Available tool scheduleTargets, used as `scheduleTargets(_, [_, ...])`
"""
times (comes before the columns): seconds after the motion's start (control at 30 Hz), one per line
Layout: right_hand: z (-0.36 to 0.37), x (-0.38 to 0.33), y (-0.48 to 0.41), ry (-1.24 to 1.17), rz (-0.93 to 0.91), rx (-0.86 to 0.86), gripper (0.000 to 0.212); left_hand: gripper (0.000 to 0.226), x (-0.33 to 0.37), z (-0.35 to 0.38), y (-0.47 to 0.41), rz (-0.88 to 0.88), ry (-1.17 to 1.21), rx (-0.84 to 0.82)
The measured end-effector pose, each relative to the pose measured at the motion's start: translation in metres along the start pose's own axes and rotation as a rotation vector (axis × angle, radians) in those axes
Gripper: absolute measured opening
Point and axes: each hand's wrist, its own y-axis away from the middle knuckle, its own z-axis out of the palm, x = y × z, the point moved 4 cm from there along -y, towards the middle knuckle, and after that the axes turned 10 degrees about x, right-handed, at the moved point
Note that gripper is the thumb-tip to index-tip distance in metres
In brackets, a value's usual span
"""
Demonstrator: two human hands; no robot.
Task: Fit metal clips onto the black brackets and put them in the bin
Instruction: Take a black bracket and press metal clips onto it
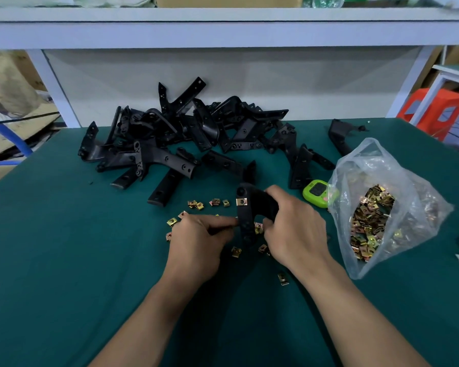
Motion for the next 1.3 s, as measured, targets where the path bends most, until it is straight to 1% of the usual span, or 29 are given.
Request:
scheduleTargets(0.07, [0.002,-0.001,0.0,0.015,-0.02,-0.006,0.045,0.033,0.001,0.001,0.0,0.018,-0.024,-0.02])
scheduleTargets(0.13, [0.003,-0.001,0.001,0.015,-0.028,0.005,0.049,0.036,0.001,0.002,0.002,0.04,-0.044,-0.063])
scheduleTargets(0.2, [0.003,-0.001,0.001,-0.003,-0.019,0.009,0.05,0.038,0.001,0.003,0.002,0.082,-0.061,-0.112])
scheduleTargets(0.27, [0.003,0.0,0.001,-0.017,-0.006,0.004,0.048,0.035,0.002,0.004,0.004,0.109,-0.04,-0.126])
scheduleTargets(0.37, [0.002,0.0,0.001,-0.026,0.0,-0.002,0.042,0.032,0.003,0.003,0.005,0.106,-0.019,-0.033])
scheduleTargets(0.43, [0.002,-0.001,0.001,-0.033,0.006,-0.003,0.04,0.027,0.001,0.003,0.004,0.046,-0.003,0.038])
scheduleTargets(0.5, [0.001,0.0,0.001,-0.035,0.015,-0.002,0.04,0.017,-0.003,0.001,0.002,-0.017,0.007,0.102])
scheduleTargets(0.6, [-0.001,-0.001,0.001,-0.025,0.02,0.02,0.04,0.013,-0.004,-0.002,0.002,-0.058,0.058,0.119])
scheduleTargets(0.7, [-0.003,-0.001,0.0,-0.023,0.013,0.037,0.037,0.019,0.0,-0.004,0.002,-0.019,0.099,0.074])
scheduleTargets(0.77, [-0.004,-0.001,0.0,-0.015,0.003,0.045,0.037,0.021,0.001,-0.003,0.001,-0.011,0.131,0.006])
scheduleTargets(0.97, [-0.004,-0.003,0.0,-0.052,-0.034,0.007,0.042,0.026,-0.003,0.004,0.001,-0.027,0.078,-0.185])
scheduleTargets(1.0, [-0.004,-0.003,0.0,-0.056,-0.043,0.004,0.043,0.026,-0.003,0.005,0.001,-0.019,0.08,-0.196])
scheduleTargets(1.07, [-0.006,-0.003,0.0,-0.054,-0.056,0.018,0.043,0.023,-0.004,0.003,0.0,-0.001,0.078,-0.155])
scheduleTargets(1.17, [-0.008,-0.001,-0.001,-0.023,-0.054,0.049,0.042,0.024,-0.008,0.001,-0.003,-0.044,0.168,-0.096])
scheduleTargets(1.3, [-0.006,-0.001,0.0,-0.057,-0.028,0.027,0.04,0.022,-0.01,0.005,-0.003,-0.089,0.279,-0.2])
